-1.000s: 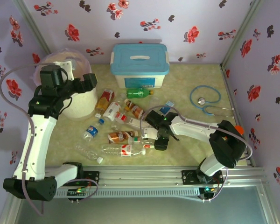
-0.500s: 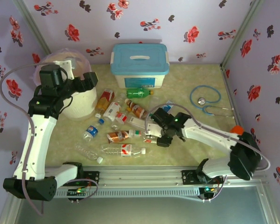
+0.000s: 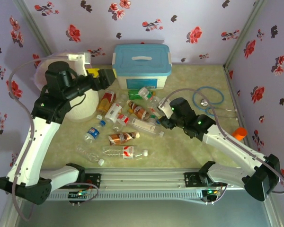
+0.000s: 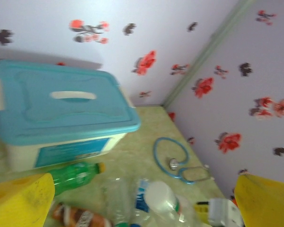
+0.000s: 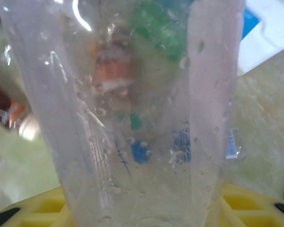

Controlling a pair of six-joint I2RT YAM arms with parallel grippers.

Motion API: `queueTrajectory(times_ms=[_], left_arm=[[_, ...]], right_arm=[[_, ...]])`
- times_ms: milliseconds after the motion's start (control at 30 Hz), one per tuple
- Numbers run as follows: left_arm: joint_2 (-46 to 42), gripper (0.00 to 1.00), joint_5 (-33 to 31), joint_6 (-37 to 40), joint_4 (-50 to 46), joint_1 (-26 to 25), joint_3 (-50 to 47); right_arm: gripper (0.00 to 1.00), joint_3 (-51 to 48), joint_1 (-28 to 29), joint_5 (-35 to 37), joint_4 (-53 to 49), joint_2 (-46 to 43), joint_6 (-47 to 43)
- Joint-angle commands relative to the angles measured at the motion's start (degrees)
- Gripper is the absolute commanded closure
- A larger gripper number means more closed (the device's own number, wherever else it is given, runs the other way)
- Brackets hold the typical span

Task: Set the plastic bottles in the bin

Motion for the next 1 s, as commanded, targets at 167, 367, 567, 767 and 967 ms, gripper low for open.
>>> queueTrajectory(times_ms=[167,367,567,767,967], left_arm=[[10.37,0.0,0.61,-4.53,11.22,-9.22,-0.65],[15.94,0.01,-0.41,-5.52,15.06,-12.68,-0.58],[20.14,0.01,-0.14,-6.03,16.4,-15.32,0.12],[22.39,0.11,-0.25,-6.89,17.91,-15.71,0.63],[24.37,0.17,-0.78,-6.31,18.35,-15.76,1.65]], right_arm=[[0.74,-2.57,-0.29,1.43,23.15,0.7,16.75],[0.73,-3.23,-0.16,-2.38,26.58,1.57,19.31],[0.73,-4.18,0.14,-3.82,30.09,3.36,21.02],[0.73,-4.83,0.23,-6.37,32.87,3.51,22.15],[0.73,-5.47,0.26,-8.11,35.19,3.81,24.45]])
